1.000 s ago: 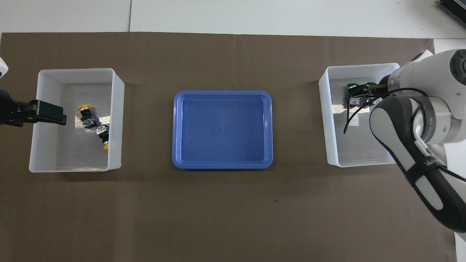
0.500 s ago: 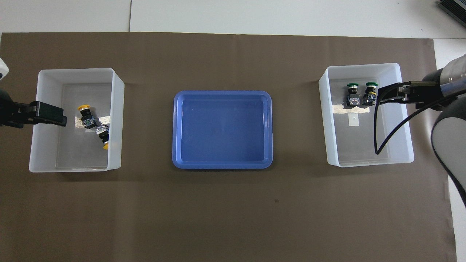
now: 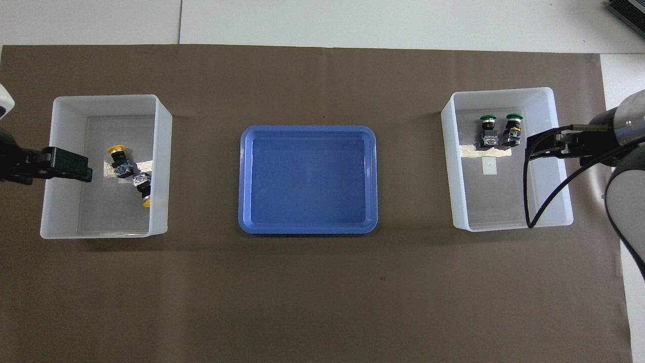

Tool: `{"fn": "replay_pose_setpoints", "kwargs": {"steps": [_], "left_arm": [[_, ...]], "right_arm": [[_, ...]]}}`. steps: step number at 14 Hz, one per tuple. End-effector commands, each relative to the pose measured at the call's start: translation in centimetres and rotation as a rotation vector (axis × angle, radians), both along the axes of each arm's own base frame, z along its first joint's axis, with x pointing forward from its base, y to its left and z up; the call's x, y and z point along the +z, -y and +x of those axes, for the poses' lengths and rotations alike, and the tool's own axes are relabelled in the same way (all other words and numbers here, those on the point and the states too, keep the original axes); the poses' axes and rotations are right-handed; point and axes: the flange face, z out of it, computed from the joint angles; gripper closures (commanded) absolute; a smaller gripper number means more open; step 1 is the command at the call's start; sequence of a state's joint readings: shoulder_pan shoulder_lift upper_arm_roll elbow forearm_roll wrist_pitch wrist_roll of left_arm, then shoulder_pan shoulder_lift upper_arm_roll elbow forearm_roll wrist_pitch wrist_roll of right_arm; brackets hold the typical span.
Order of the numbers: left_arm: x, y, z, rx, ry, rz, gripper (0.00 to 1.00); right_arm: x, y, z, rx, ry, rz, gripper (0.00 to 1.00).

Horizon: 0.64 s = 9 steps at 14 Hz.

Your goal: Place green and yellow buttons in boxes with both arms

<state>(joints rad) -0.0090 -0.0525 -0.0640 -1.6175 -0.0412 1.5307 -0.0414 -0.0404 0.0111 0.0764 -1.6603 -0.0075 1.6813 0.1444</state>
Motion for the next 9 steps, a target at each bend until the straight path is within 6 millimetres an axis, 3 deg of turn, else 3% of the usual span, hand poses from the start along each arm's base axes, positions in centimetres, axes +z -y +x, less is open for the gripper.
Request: {"fn": "replay_pose_setpoints", "kwargs": {"steps": [1,3,9], "left_arm": [[0.05,-0.23,-1.04,0.007,-0.008,0.018,0.00],[0.16,-0.30,-1.05,0.007,-0.003,0.024,0.00],[-0.18,-0.19,-0.93,0.015,0.005,0.023,0.00]], "right_arm": [[-0.11,-0.21,-1.30,0.017,-0.010,0.002,0.00],[-0.92,-0.40,-1.86,0.019,-0.015,0.001,0.00],[-0.87,-0.83,-1.70,0.025,0.010,-0.001,0.00]]}}
